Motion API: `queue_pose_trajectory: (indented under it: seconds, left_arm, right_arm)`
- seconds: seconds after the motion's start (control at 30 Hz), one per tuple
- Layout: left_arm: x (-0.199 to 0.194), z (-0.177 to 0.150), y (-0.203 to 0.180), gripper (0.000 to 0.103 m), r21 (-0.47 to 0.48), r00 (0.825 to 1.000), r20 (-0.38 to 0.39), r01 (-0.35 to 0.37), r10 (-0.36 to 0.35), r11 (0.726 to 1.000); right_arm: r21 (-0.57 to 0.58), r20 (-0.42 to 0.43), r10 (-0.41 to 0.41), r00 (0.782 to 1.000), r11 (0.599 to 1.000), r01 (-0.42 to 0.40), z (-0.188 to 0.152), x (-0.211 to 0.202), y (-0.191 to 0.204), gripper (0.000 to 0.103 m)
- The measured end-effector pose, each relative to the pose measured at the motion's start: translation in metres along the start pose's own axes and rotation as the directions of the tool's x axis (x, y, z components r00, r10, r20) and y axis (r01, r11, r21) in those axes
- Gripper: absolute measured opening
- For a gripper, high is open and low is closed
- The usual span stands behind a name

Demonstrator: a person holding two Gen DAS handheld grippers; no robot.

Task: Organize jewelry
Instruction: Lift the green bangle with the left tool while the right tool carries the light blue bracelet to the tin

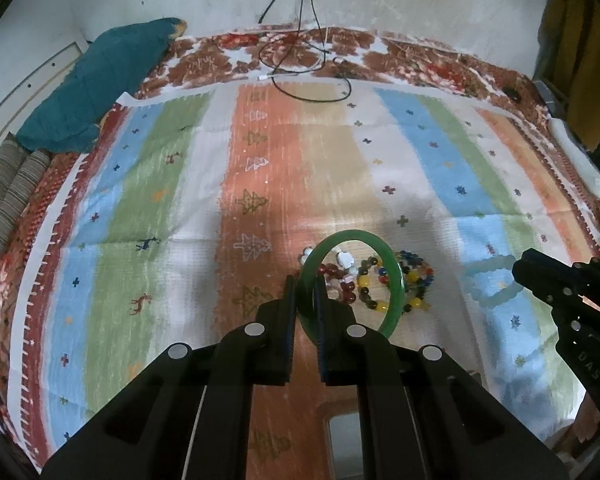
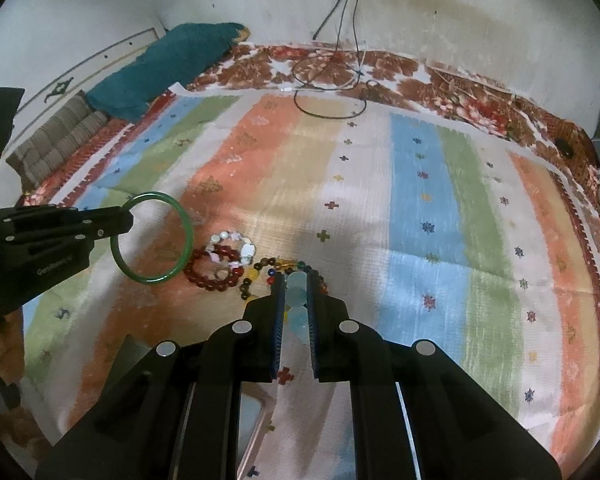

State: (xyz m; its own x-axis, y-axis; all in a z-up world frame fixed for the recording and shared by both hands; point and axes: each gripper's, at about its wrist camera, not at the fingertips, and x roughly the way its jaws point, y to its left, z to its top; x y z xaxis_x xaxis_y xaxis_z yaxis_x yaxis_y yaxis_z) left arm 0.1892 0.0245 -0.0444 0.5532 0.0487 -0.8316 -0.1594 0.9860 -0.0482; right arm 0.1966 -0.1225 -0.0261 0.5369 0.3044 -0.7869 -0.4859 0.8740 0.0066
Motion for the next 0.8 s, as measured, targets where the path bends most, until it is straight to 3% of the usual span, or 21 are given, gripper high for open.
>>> queue_pose_trajectory:
  seconds: [0.8]
  left_arm:
    - [-0.052,-0.047,-0.012,0.008,0.02,0.998,0.053,0.029,-0.03,0.999]
  right_arm:
    - [-0.027,0.054,0.025,0.998,0.999,-0.024,-0.032,-0.049,0.024,0.012]
